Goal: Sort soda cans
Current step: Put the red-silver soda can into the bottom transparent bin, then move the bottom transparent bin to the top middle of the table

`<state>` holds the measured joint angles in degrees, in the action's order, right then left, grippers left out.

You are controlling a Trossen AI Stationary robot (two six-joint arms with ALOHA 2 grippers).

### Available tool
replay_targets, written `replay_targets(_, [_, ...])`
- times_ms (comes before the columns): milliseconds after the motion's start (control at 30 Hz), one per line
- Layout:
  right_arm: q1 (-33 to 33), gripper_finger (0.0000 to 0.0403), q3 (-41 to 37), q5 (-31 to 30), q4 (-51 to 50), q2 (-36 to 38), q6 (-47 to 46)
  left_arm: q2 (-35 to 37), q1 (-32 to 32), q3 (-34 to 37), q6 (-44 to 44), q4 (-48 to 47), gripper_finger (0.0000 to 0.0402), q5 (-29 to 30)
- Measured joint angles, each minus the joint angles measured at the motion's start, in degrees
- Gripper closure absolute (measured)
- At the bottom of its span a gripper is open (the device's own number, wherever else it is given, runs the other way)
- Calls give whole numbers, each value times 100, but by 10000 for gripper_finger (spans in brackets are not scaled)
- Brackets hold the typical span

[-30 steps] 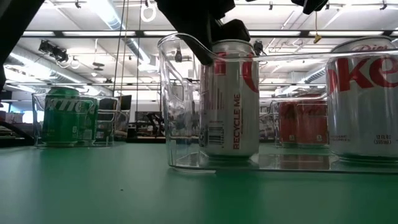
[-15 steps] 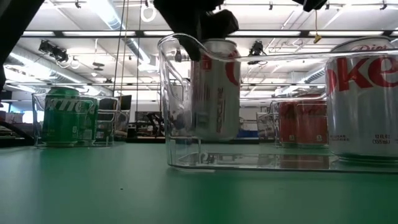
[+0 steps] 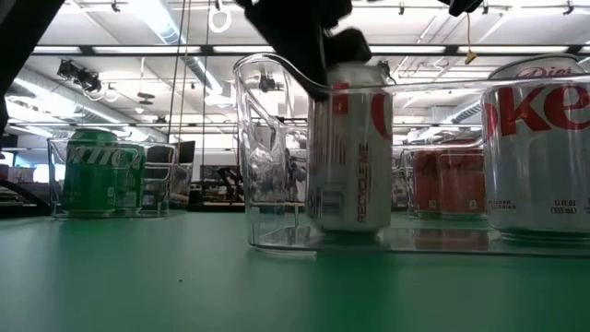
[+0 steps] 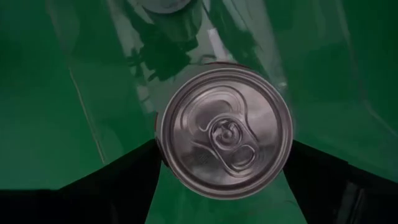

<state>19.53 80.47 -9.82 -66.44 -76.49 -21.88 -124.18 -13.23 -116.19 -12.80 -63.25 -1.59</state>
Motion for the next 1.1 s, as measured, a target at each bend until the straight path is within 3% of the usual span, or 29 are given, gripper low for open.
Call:
replay_targets(333, [2,403,0,-2,-12,2,-1,16,-6,348,435,430,63,247])
replay_targets(667, [0,403,0,-4,-8,2,0,3,-67,360,497,17,30,477])
replay_targets(1100, [0,403,0,-8,28,4,67,632,-74,349,579,-649,27,974])
